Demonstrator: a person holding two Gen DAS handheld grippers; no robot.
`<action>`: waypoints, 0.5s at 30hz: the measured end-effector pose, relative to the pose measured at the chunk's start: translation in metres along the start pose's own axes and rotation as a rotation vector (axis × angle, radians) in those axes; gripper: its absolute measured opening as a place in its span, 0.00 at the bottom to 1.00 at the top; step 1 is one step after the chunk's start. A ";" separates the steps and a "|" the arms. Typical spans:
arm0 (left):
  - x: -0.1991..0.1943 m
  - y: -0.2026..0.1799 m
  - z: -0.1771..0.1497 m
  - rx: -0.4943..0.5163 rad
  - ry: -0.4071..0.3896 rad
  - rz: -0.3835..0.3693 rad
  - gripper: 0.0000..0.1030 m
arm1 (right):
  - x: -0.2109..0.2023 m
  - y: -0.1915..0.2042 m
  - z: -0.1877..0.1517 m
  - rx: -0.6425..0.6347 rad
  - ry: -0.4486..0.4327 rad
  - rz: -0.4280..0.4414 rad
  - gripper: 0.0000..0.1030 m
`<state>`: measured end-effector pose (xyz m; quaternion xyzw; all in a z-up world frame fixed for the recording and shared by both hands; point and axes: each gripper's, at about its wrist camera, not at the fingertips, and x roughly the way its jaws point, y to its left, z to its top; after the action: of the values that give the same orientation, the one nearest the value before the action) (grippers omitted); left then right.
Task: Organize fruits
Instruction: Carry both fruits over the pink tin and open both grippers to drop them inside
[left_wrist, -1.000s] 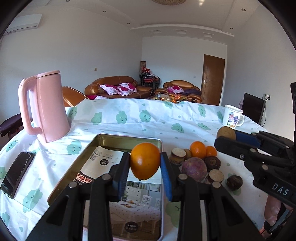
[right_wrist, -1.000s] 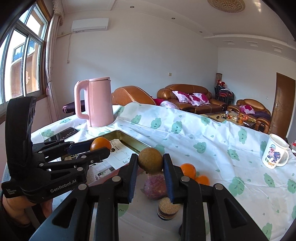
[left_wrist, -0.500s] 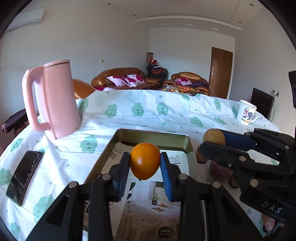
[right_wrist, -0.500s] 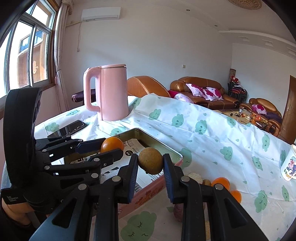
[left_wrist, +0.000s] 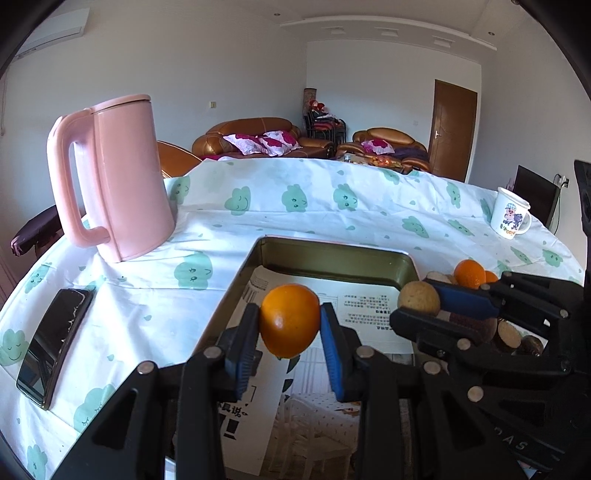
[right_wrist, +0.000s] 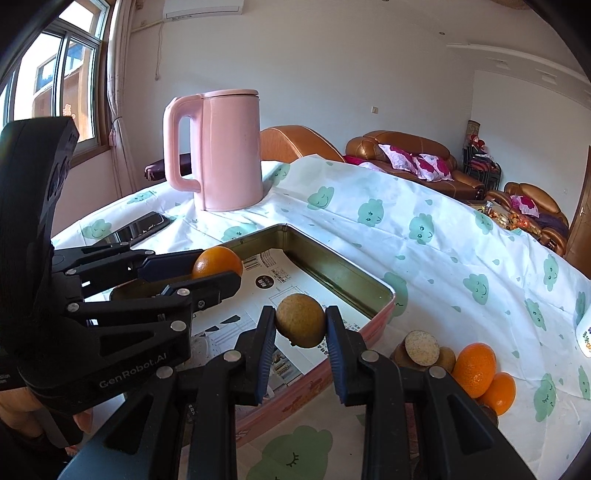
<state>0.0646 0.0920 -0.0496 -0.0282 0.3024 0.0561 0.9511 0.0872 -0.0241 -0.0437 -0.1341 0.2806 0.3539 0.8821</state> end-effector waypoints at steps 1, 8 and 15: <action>0.001 0.001 0.000 0.001 0.003 0.000 0.33 | 0.002 0.001 0.000 0.000 0.006 -0.001 0.28; 0.005 0.003 0.001 0.000 0.022 0.010 0.33 | 0.016 0.004 0.000 -0.003 0.049 -0.005 0.28; -0.011 0.004 -0.001 -0.028 -0.050 0.024 0.76 | 0.009 0.012 -0.002 -0.038 0.024 -0.022 0.59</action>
<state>0.0551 0.0952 -0.0443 -0.0364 0.2783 0.0723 0.9571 0.0837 -0.0113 -0.0510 -0.1582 0.2831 0.3476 0.8798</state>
